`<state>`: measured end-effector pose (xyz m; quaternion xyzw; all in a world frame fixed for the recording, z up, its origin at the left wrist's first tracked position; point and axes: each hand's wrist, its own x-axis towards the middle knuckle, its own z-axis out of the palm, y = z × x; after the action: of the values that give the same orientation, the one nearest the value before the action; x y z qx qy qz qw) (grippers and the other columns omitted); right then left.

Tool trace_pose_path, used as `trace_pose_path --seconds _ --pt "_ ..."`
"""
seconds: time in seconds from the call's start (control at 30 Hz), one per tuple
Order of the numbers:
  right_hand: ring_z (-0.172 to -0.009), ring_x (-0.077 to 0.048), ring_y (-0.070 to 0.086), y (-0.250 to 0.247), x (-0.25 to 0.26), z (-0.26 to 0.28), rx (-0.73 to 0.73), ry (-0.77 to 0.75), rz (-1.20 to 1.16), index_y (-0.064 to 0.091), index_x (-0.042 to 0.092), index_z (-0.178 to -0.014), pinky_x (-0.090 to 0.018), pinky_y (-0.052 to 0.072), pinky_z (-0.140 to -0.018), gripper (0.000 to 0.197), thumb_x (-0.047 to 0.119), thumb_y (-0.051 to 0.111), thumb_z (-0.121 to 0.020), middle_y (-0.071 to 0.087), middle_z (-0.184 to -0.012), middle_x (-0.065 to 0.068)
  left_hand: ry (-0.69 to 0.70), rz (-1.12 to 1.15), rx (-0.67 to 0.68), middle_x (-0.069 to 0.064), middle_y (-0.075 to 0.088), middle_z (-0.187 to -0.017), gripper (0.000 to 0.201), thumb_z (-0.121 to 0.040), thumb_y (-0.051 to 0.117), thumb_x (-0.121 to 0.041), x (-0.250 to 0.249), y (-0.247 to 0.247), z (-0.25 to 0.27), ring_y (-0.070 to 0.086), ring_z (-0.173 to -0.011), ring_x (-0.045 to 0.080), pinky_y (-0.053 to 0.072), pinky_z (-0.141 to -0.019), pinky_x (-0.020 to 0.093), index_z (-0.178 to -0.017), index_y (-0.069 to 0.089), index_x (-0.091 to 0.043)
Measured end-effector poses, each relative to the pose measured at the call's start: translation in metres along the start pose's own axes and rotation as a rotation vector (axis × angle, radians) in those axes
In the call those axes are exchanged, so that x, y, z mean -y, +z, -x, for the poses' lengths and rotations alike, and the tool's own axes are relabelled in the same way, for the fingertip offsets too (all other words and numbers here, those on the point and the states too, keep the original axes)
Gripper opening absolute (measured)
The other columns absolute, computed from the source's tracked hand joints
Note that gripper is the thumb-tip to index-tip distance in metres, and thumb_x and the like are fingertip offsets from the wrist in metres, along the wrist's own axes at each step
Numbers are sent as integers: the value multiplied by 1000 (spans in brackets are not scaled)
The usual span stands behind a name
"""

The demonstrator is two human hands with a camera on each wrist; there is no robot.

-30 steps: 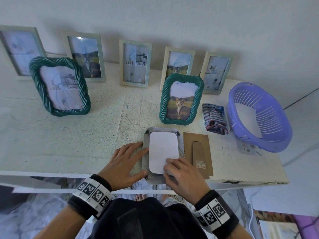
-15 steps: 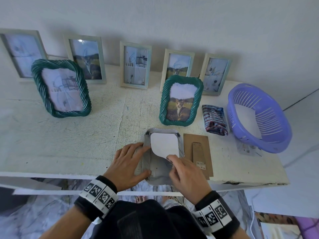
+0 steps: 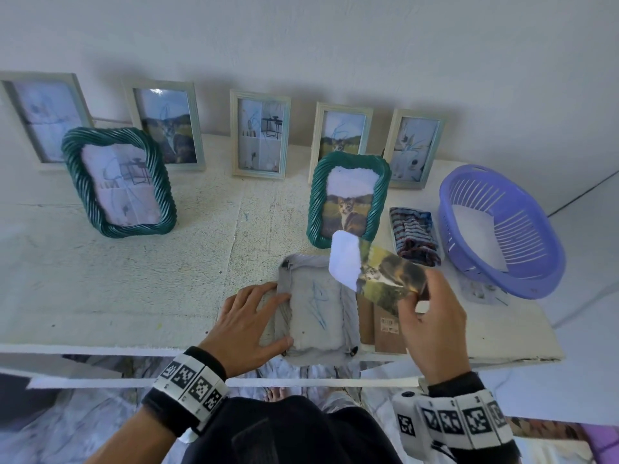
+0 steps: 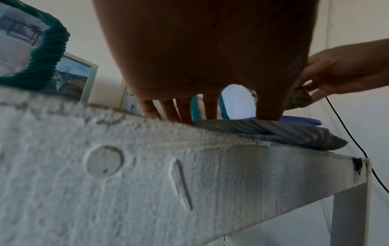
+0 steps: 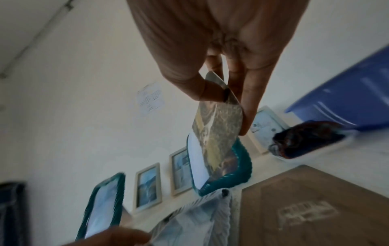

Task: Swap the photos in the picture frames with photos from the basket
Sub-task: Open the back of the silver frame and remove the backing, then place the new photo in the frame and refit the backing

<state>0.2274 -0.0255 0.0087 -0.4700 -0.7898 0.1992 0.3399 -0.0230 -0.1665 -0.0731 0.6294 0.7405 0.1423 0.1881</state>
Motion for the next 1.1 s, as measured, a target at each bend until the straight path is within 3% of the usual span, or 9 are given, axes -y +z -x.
trace_pose_path --seconds 0.13,0.23,0.3,0.37,0.47,0.6,0.73,0.93,1.1 --pt "-80 -5 60 -22 -22 5 -38 232 -206 46 29 -132 -25 46 -66 54 -1 56 -89 58 -102 23 -29 -5 74 -13 18 -154 83 -76 29 -83 -1 -9 -2 16 -140 10 19 -115 39 -147 22 -41" --pt "-82 -15 63 -36 -49 15 -71 293 -229 56 32 -109 -27 50 -69 42 -4 55 -88 63 -99 11 -40 29 35 -10 20 -155 84 -75 29 -83 -8 -22 -11 17 -140 13 23 -114 42 -147 27 -39" --pt "-83 -18 64 -45 -69 23 -78 330 -232 62 28 -102 -19 49 -68 36 -5 56 -88 67 -100 3 6 31 -31 -8 26 -153 81 -78 32 -80 -19 -32 -22 22 -138 15 28 -111 42 -145 34 -35" --pt "-85 -15 65 -56 -89 33 -86 374 -242 67 22 -104 -21 54 -72 28 -1 58 -90 69 -102 -1 90 43 -85 -7 31 -150 75 -81 35 -76 -36 -43 -39 25 -134 15 32 -107 41 -142 41 -33" --pt "-91 -21 67 -71 -110 47 -132 475 -341 70 19 -106 -41 60 -73 22 4 58 -93 70 -103 -4 252 46 -133 -4 40 -145 63 -85 40 -68 -70 -54 -74 34 -130 20 39 -103 46 -134 51 -30" --pt "-87 -18 65 -90 -131 59 -126 513 -316 67 17 -115 -32 61 -66 36 -5 46 -96 66 -106 -5 480 -17 -107 3 48 -141 58 -89 39 -58 -129 -53 -131 44 -126 27 43 -99 51 -131 56 -24" --pt "-86 -20 64 -98 -157 64 -92 414 -54 67 16 -118 -44 58 -71 32 1 57 -92 66 -101 4 566 -118 -19 5 39 -149 54 -93 44 -52 -193 -34 -189 35 -135 28 34 -105 46 -139 48 -25" --pt "-56 0 44 -115 -173 54 128 157 316 70 21 -116 -4 28 -54 36 11 75 -82 55 -72 18 539 -280 2 6 28 -156 43 -96 50 -44 -234 -3 -241 26 -142 28 21 -112 43 -136 50 -28" --pt "-52 1 38 -128 -186 33 215 137 375 74 26 -107 -3 23 -48 32 18 81 -76 42 -60 19 519 -250 34 2 32 -153 31 -97 50 -43 -231 -1 -252 29 -139 28 23 -110 42 -124 58 -27"
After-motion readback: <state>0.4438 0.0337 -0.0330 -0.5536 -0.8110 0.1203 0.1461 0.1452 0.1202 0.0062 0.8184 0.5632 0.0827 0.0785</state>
